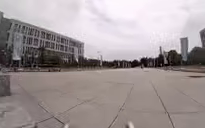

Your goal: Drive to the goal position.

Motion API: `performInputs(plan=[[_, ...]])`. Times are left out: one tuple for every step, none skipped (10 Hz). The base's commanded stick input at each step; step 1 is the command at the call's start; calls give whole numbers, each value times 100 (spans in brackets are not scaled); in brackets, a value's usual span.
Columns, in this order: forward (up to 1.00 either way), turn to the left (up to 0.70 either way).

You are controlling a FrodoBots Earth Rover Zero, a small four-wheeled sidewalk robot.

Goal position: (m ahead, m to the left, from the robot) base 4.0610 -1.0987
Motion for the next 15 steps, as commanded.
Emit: performInputs(plan=[[70,-14],[70,-14],[70,-14],[70,-14],[70,-14],[70,-14],[70,-14],[70,-14],[70,-14],[70,-13],[70,-13],[70,-13],[70,-13],[70,-10],[70,-8]])
